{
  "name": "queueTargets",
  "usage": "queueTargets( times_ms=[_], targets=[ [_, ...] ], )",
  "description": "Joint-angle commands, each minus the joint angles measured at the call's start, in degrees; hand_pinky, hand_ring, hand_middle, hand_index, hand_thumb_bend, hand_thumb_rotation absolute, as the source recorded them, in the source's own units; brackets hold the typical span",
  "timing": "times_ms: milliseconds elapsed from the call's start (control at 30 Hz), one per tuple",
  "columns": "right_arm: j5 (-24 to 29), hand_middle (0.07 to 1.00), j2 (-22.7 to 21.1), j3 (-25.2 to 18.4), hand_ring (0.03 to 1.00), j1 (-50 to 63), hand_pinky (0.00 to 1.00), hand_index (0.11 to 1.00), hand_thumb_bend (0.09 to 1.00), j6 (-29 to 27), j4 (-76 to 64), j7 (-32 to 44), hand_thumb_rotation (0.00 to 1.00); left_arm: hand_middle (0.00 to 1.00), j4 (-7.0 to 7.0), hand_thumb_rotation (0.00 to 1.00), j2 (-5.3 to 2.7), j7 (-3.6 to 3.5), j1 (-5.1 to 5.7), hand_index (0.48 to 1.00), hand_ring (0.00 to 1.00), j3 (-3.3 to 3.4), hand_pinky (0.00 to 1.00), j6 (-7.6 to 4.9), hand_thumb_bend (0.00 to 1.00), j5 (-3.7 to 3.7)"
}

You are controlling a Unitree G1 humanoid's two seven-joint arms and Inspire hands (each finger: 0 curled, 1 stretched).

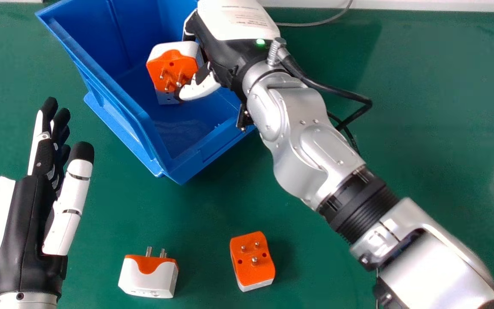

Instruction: Pick all objects and put in blue box

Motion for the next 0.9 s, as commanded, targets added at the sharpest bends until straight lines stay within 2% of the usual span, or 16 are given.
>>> queueTargets(
  times_ms=[0, 33, 67, 100, 167, 267, 400, 433, 500, 600, 667, 733, 833, 867],
  targets=[
    [0.5, 0.467, 0.3, 0.4, 0.371, -3.6, 0.27, 0.518, 0.259, -0.7, 1.0, -1.3, 0.18, 0.99, -0.43, 0.91, 0.47, -0.32, 0.07, 0.991, 1.00, -0.12, 1.00, -1.51, 0.41, -0.51],
    [0.6, 0.467, 0.3, 0.5, 0.371, -3.8, 0.27, 0.518, 0.259, -1.1, 1.7, -1.5, 0.18, 0.99, -0.27, 0.91, 0.54, -0.27, -0.02, 0.991, 1.00, -0.08, 1.00, -1.82, 0.41, -0.26],
    [0.7, 0.461, 0.2, 0.6, 0.365, -4.0, 0.27, 0.511, 0.303, -1.4, 2.4, -1.7, 0.17, 0.99, -0.16, 0.91, 0.59, -0.23, -0.10, 0.990, 1.00, -0.05, 1.00, -2.01, 0.41, -0.11],
    [0.8, 0.461, 0.3, 0.7, 0.365, -4.2, 0.27, 0.511, 0.303, -1.6, 3.1, -1.9, 0.17, 0.99, -0.22, 0.91, 0.61, -0.29, -0.09, 0.990, 1.00, -0.06, 1.00, -1.98, 0.41, -0.20],
    [0.8, 0.469, 0.4, 1.0, 0.376, -4.6, 0.27, 0.503, 0.366, -2.1, 4.7, -2.7, 0.16, 0.99, -0.72, 0.91, 0.41, -0.24, 0.22, 0.988, 1.00, -0.16, 1.00, -1.52, 0.41, -0.44],
    [1.2, 0.472, 0.7, 1.1, 0.380, -5.2, 0.28, 0.497, 0.407, -2.9, 7.2, -4.0, 0.15, 0.99, -1.20, 0.92, 0.23, -0.04, 0.54, 0.990, 1.00, -0.28, 1.00, -0.84, 0.40, -0.36],
    [1.6, 0.475, 1.3, 1.5, 0.385, -5.9, 0.28, 0.494, 0.433, -2.7, 10.0, -5.3, 0.15, 0.99, -1.20, 0.91, 0.60, -0.03, 0.74, 0.990, 1.00, -0.42, 1.00, -1.07, 0.40, 0.46],
    [1.4, 0.475, 1.3, 1.8, 0.385, -6.0, 0.28, 0.494, 0.433, -2.6, 10.6, -5.5, 0.15, 0.99, -1.51, 0.91, 0.53, 0.01, 0.97, 0.990, 1.00, -0.49, 1.00, -0.64, 0.40, 0.44],
    [1.0, 0.476, 1.3, 2.6, 0.385, -6.2, 0.28, 0.493, 0.442, -2.5, 11.5, -5.7, 0.15, 0.99, -1.65, 0.91, 0.33, -0.08, 1.26, 0.992, 1.00, -0.55, 1.00, -0.04, 0.41, -0.22],
    [1.1, 0.472, 1.1, 3.3, 0.380, -6.2, 0.28, 0.492, 0.450, -3.1, 12.5, -5.9, 0.15, 0.99, -1.32, 0.91, 0.44, -0.19, 1.33, 0.993, 1.00, -0.59, 1.00, 0.20, 0.42, -0.36],
    [1.4, 0.468, 1.0, 3.6, 0.379, -6.2, 0.27, 0.490, 0.461, -3.3, 13.1, -5.9, 0.15, 1.00, -1.63, 0.90, 0.29, -0.08, 1.44, 0.993, 1.00, -0.72, 1.00, 0.54, 0.42, -0.47],
    [1.2, 0.470, 1.1, 4.0, 0.382, -6.4, 0.28, 0.490, 0.465, -2.8, 13.9, -5.7, 0.15, 1.00, -1.71, 0.90, 0.31, -0.02, 1.53, 0.993, 1.00, -0.78, 1.00, 0.44, 0.42, -0.26],
    [1.1, 0.475, 1.1, 4.6, 0.387, -6.6, 0.28, 0.490, 0.470, -2.4, 14.3, -5.2, 0.15, 1.00, -1.45, 0.89, 0.27, 0.08, 1.53, 0.993, 1.00, -0.79, 1.00, -0.39, 0.43, -0.20],
    [1.2, 0.476, 1.0, 4.6, 0.388, -6.5, 0.28, 0.490, 0.472, -2.5, 14.3, -5.4, 0.15, 1.00, -1.53, 0.89, 0.18, 0.26, 1.58, 0.994, 1.00, -0.84, 1.00, -0.44, 0.43, 0.05]
  ],
)
